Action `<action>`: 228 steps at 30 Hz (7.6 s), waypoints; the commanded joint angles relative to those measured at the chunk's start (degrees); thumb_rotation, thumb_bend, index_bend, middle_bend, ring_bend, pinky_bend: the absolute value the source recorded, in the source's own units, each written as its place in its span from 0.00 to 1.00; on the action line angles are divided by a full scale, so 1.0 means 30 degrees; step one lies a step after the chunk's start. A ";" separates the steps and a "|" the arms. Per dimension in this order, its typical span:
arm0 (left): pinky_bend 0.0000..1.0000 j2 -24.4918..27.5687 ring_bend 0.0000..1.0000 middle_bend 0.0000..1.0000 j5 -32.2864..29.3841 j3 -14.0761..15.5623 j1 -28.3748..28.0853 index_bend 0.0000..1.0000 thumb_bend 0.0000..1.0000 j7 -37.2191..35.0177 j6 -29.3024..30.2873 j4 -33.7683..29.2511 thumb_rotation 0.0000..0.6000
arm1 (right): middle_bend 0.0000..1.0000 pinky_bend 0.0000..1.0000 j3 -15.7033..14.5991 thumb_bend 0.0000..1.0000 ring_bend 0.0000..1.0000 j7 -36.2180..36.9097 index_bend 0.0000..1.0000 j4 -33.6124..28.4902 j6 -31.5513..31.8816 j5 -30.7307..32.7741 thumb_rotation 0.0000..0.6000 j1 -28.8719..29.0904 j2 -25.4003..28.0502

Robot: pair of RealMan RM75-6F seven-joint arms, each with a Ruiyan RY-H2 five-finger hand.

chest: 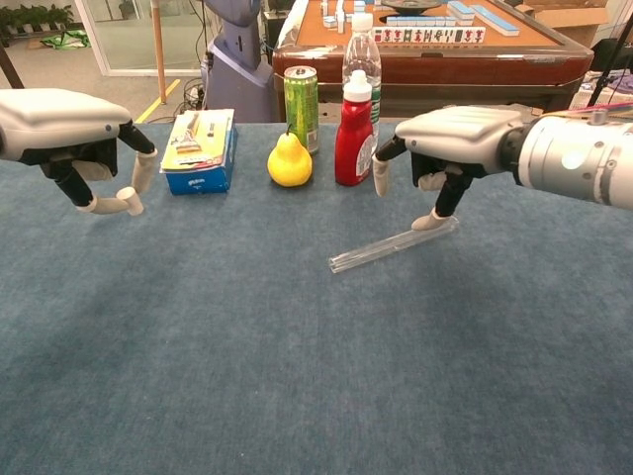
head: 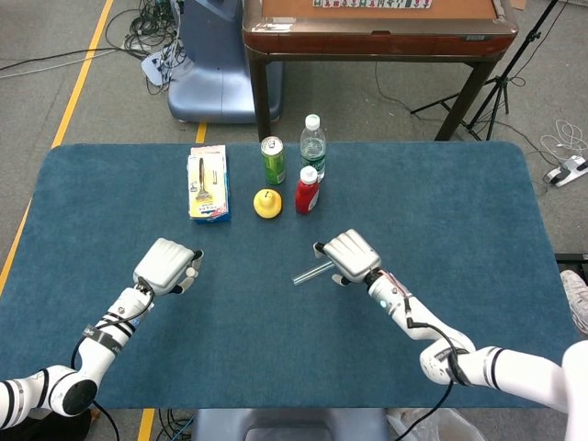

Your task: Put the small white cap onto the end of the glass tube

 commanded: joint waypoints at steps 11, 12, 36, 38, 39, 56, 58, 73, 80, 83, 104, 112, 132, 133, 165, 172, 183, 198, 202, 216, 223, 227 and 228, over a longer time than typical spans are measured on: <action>1.00 -0.0130 1.00 1.00 0.0075 0.0143 0.0090 0.53 0.29 -0.0365 -0.0183 0.0504 1.00 | 1.00 1.00 -0.0676 0.27 1.00 -0.0561 0.42 0.3126 -0.1055 0.1560 1.00 0.1441 -0.2318; 1.00 -0.0153 1.00 1.00 0.0087 0.0147 0.0094 0.53 0.29 -0.0403 -0.0200 0.0539 1.00 | 1.00 1.00 -0.0721 0.27 1.00 -0.0580 0.42 0.3284 -0.1107 0.1632 1.00 0.1501 -0.2432; 1.00 -0.0507 1.00 1.00 0.0234 0.0163 0.0119 0.53 0.29 -0.1084 -0.0608 0.1371 1.00 | 1.00 1.00 -0.1367 0.35 1.00 -0.0434 0.46 0.5860 -0.1814 0.2735 1.00 0.2305 -0.3918; 1.00 -0.0535 1.00 1.00 0.0250 0.0170 0.0131 0.53 0.29 -0.1102 -0.0601 0.1419 1.00 | 1.00 1.00 -0.1384 0.37 1.00 -0.0432 0.46 0.5959 -0.1811 0.2770 1.00 0.2340 -0.3984; 1.00 -0.0546 1.00 1.00 0.0249 0.0180 0.0134 0.53 0.29 -0.1093 -0.0608 0.1439 1.00 | 1.00 1.00 -0.1393 0.37 1.00 -0.0433 0.46 0.6030 -0.1809 0.2791 1.00 0.2366 -0.4028; 1.00 -0.0549 1.00 1.00 0.0207 0.0185 0.0195 0.53 0.29 -0.1203 -0.0665 0.1542 1.00 | 1.00 1.00 -0.1424 0.37 1.00 -0.0420 0.50 0.6605 -0.1733 0.3095 1.00 0.2584 -0.4490; 1.00 -0.0556 1.00 1.00 0.0188 0.0183 0.0197 0.53 0.29 -0.1231 -0.0694 0.1573 1.00 | 1.00 1.00 -0.1417 0.37 1.00 -0.0440 0.50 0.6647 -0.1683 0.3111 1.00 0.2603 -0.4548; 1.00 0.0392 1.00 1.00 0.0030 -0.0718 0.0110 0.53 0.29 -0.2649 -0.0864 0.1167 1.00 | 1.00 1.00 -0.0527 0.39 1.00 0.1190 0.70 0.4895 -0.0407 0.2592 1.00 0.2169 -0.3361; 1.00 0.1822 1.00 1.00 0.0536 -0.2213 0.0204 0.53 0.29 -0.5040 -0.0313 -0.0228 1.00 | 1.00 1.00 0.0498 0.40 1.00 0.3289 0.77 0.2536 0.0809 0.1680 1.00 0.1718 -0.1787; 1.00 0.2272 1.00 1.00 0.0947 -0.2718 0.0234 0.53 0.29 -0.5895 -0.0072 -0.0795 1.00 | 1.00 1.00 0.0780 0.41 1.00 0.3825 0.78 0.1898 0.1097 0.1476 1.00 0.1632 -0.1366; 1.00 0.1859 1.00 1.00 0.3042 -0.4292 -0.0954 0.54 0.29 -0.6583 0.0999 -0.2795 1.00 | 1.00 1.00 0.1853 0.42 1.00 0.8420 0.81 0.1246 0.2441 0.0029 1.00 0.1555 -0.2048; 1.00 0.0961 1.00 1.00 0.3583 -0.4230 -0.1468 0.54 0.29 -0.5204 0.1575 -0.2279 1.00 | 1.00 1.00 0.2003 0.43 1.00 0.9041 0.81 0.1596 0.2412 -0.0041 1.00 0.1832 -0.2562; 1.00 -0.0288 1.00 1.00 0.4321 -0.3863 -0.2224 0.54 0.29 -0.3218 0.1970 -0.2008 1.00 | 1.00 1.00 0.2018 0.45 1.00 0.8906 0.82 0.1711 0.2338 0.0318 1.00 0.2049 -0.2830; 1.00 -0.0337 1.00 1.00 0.4310 -0.3854 -0.2248 0.54 0.29 -0.3143 0.1978 -0.1989 1.00 | 1.00 1.00 0.2015 0.45 1.00 0.8883 0.82 0.1705 0.2338 0.0336 1.00 0.2055 -0.2839; 1.00 -0.0842 1.00 1.00 0.3777 -0.3585 -0.2611 0.54 0.29 -0.1915 0.1967 -0.1654 1.00 | 1.00 1.00 0.2006 0.45 1.00 0.8912 0.82 0.1233 0.2537 0.0448 1.00 0.1978 -0.2766; 1.00 -0.1046 1.00 1.00 0.3881 -0.3481 -0.2653 0.54 0.29 -0.1722 0.2037 -0.1447 1.00 | 1.00 1.00 0.2110 0.47 1.00 0.9011 0.83 0.1016 0.2516 0.0640 1.00 0.1981 -0.2804; 1.00 -0.1154 1.00 1.00 0.3562 -0.3423 -0.2762 0.54 0.29 -0.1486 0.1842 -0.1580 1.00 | 1.00 1.00 0.2137 0.51 1.00 0.8940 0.87 0.0733 0.2629 0.0720 1.00 0.1915 -0.2698; 1.00 0.0131 1.00 0.97 0.1864 -0.3403 -0.2319 0.01 0.29 -0.1817 0.1375 -0.2668 1.00 | 1.00 1.00 0.0953 0.55 1.00 0.3502 0.88 -0.0700 0.0693 0.2905 1.00 0.2491 0.0263; 1.00 0.0526 1.00 0.95 0.1910 -0.3248 -0.1905 0.00 0.29 -0.2316 0.1595 -0.2672 1.00 | 1.00 1.00 0.0398 0.55 1.00 0.1234 0.89 -0.1475 -0.0116 0.4572 1.00 0.3015 0.1426; 1.00 0.0498 0.85 0.84 0.3643 -0.2080 -0.0176 0.00 0.29 -0.4113 0.2875 -0.0701 1.00 | 1.00 1.00 -0.1065 0.55 1.00 -0.1194 0.89 0.0567 -0.0145 0.8525 1.00 0.4233 -0.1243; 1.00 0.0477 0.84 0.83 0.4171 -0.1740 0.0322 0.00 0.29 -0.4573 0.3016 -0.0307 1.00 | 1.00 1.00 -0.1158 0.55 1.00 -0.0764 0.89 0.2456 0.0037 0.8308 1.00 0.4268 -0.3345; 1.00 0.0471 0.84 0.83 0.4332 -0.1649 0.0496 0.00 0.29 -0.4739 0.2986 -0.0183 1.00 | 1.00 1.00 -0.1205 0.55 1.00 -0.0309 0.89 0.3410 0.0219 0.7861 1.00 0.4036 -0.4241; 1.00 0.0475 0.84 0.83 0.4366 -0.1637 0.0519 0.00 0.29 -0.4763 0.2961 -0.0161 1.00 | 1.00 1.00 -0.1214 0.55 1.00 -0.0188 0.89 0.3601 0.0208 0.7770 1.00 0.3977 -0.4400</action>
